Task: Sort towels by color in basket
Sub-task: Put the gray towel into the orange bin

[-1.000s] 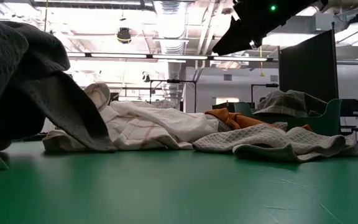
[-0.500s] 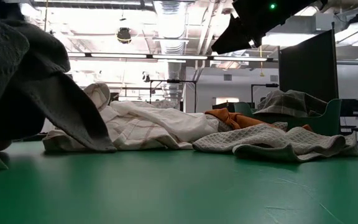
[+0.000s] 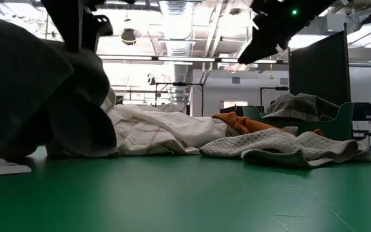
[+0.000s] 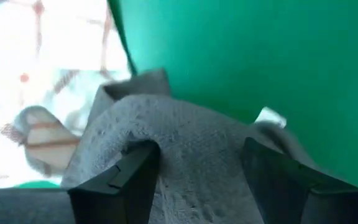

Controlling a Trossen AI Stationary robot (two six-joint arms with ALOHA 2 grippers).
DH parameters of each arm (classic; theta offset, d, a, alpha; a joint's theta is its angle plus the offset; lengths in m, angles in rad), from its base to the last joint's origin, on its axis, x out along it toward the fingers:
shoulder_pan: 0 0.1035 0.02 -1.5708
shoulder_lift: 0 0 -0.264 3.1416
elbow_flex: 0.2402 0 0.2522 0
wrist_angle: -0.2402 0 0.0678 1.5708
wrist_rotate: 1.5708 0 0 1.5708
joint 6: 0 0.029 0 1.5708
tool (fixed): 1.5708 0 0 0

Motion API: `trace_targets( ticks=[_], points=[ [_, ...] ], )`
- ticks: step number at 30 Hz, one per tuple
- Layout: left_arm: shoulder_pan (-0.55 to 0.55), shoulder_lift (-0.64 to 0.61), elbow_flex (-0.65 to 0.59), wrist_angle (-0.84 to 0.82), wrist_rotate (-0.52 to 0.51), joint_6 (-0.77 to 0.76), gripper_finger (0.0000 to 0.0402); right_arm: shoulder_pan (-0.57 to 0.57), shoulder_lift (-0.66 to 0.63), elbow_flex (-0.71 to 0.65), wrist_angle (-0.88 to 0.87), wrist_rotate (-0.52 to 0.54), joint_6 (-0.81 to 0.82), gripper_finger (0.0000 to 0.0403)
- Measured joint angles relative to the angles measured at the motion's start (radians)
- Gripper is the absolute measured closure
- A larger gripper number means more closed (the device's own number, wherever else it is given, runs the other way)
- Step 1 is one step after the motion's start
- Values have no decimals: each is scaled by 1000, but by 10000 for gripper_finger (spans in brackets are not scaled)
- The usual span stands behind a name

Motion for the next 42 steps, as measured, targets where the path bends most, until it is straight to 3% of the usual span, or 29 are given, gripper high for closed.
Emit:
trace_targets(
  ticks=[4,8,15,23,28,35,42],
  points=[
    [7,108,95,-252,39,-8,182,15,-8,0,-4,0,10,186],
    [-22,128,109,-411,81,-23,182,30,-5,0,-4,0,-2,186],
    [-34,57,206,-402,121,-76,182,30,-5,0,16,0,11,186],
    [-35,35,356,-331,-103,-37,182,34,-5,0,56,-3,13,186],
    [0,121,356,-278,-63,40,182,34,-5,0,55,-3,-2,186],
    [46,295,355,-409,13,110,182,34,-23,1,-65,42,13,186],
    [88,418,355,-409,69,186,182,34,-26,1,-72,64,21,186]
  ],
)
